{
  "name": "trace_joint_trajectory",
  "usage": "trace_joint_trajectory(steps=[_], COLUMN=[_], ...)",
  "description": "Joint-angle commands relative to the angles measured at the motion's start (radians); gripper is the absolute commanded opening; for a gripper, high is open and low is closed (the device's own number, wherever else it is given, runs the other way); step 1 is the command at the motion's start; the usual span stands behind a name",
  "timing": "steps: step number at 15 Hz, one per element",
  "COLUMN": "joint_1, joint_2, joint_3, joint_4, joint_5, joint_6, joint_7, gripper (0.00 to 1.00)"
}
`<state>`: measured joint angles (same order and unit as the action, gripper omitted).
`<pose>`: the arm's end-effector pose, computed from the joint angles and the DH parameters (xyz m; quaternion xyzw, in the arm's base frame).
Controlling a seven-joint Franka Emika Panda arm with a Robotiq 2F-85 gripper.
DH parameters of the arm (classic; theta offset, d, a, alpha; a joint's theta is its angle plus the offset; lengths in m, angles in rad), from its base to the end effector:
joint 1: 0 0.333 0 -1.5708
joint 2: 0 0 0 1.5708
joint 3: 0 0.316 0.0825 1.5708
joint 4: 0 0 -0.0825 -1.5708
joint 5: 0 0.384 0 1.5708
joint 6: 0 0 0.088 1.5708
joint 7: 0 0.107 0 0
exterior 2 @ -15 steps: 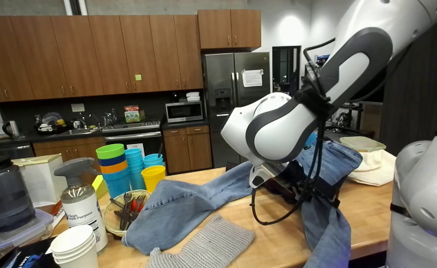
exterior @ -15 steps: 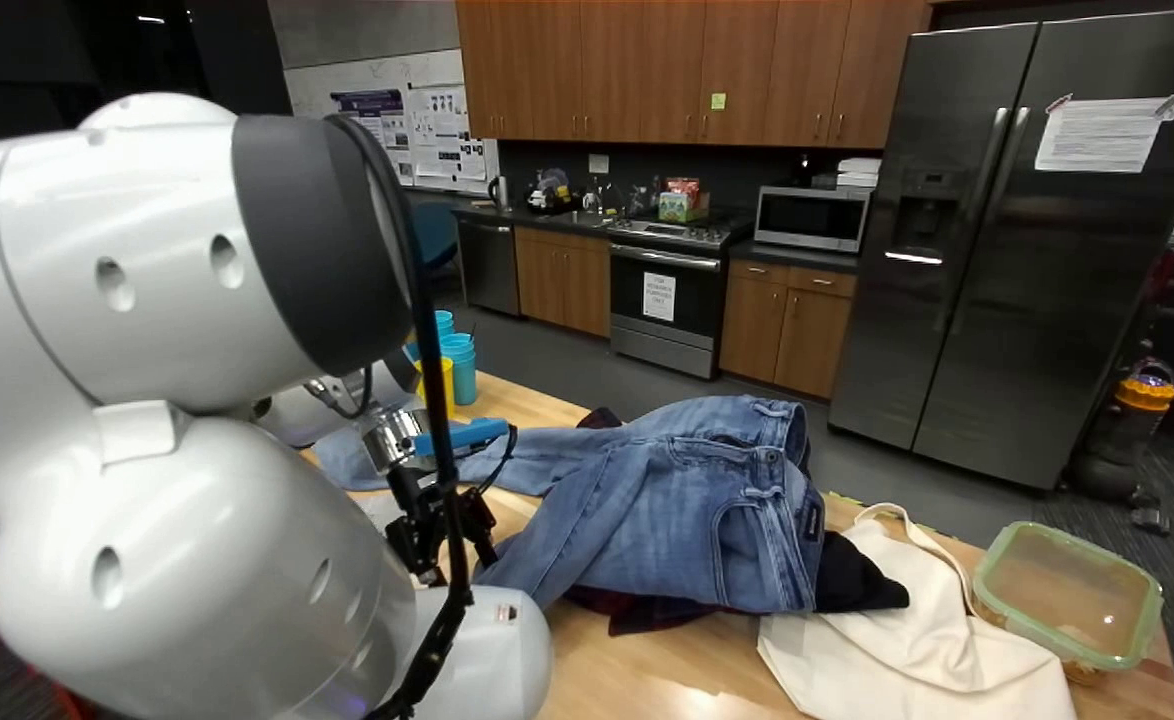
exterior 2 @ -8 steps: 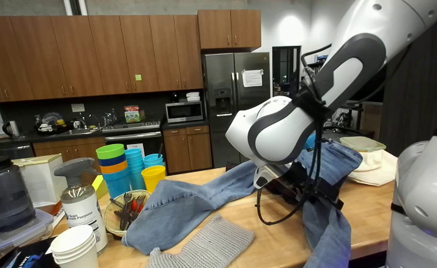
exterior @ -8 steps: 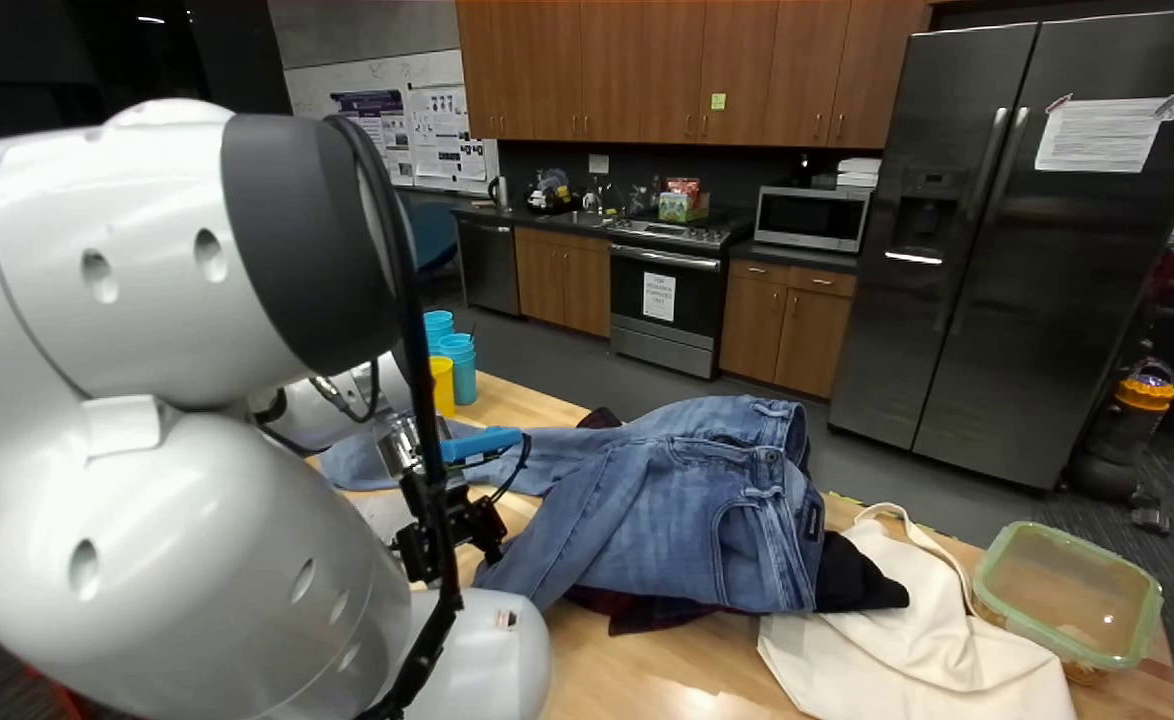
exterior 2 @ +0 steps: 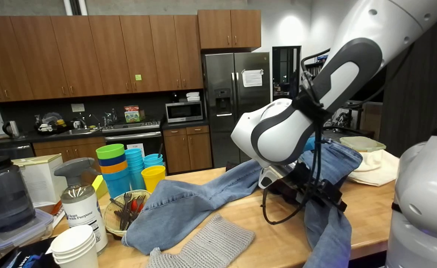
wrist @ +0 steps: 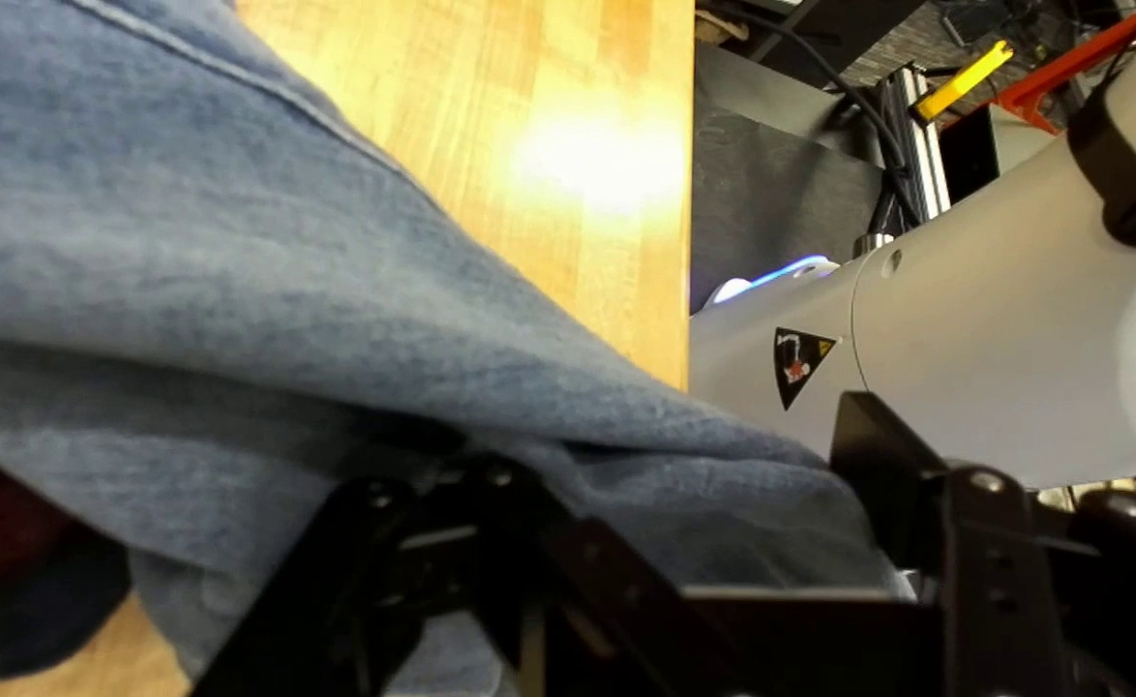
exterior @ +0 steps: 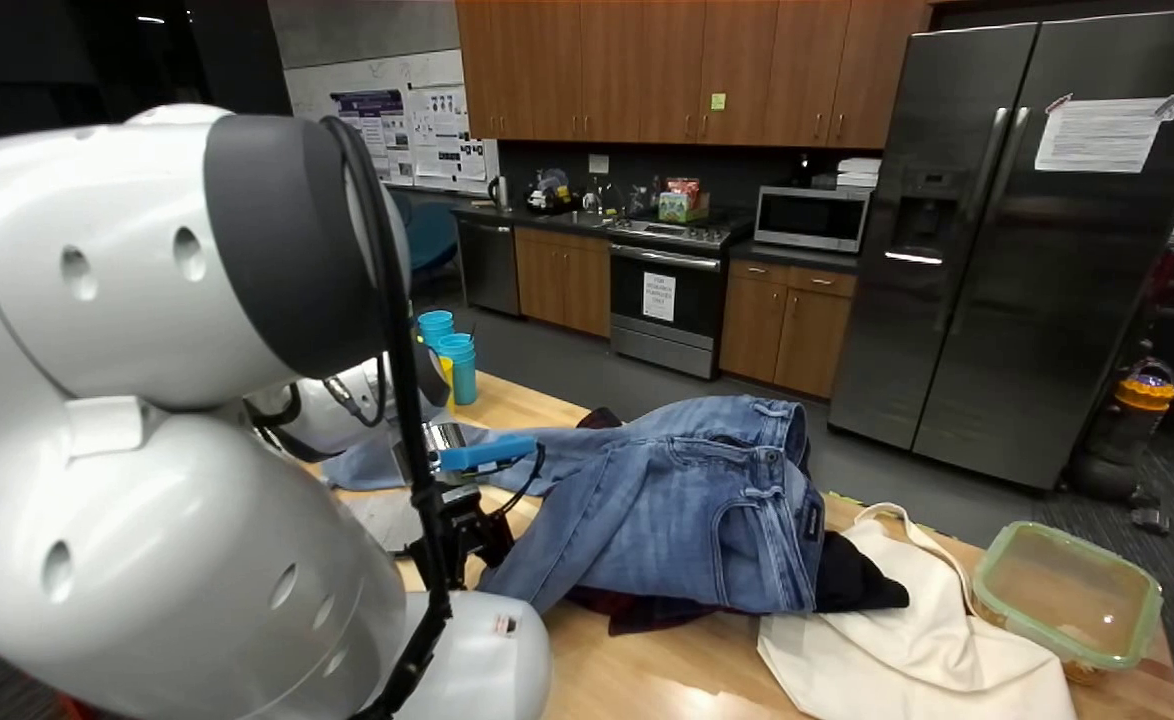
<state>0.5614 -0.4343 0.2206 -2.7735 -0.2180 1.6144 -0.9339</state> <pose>0.2135 0.1699 0.3098 0.5899 0.7095 -0.3692 0.1111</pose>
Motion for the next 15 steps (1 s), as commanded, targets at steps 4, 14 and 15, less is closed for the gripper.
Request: trace_joint_trajectory(steps=[4, 14, 15], joint_1=[-0.027, 0.052, 0.064], joint_2=[-0.006, -0.118, -0.127], joint_3=[0.007, 0.074, 0.080], joint_4=[0.001, 0.071, 0.083], joint_5=[0.001, 0.025, 0.022], joint_6=[0.009, 0.131, 0.158], joint_7=[-0.012, 0.018, 0.025], gripper=[0.21, 0.01, 0.01])
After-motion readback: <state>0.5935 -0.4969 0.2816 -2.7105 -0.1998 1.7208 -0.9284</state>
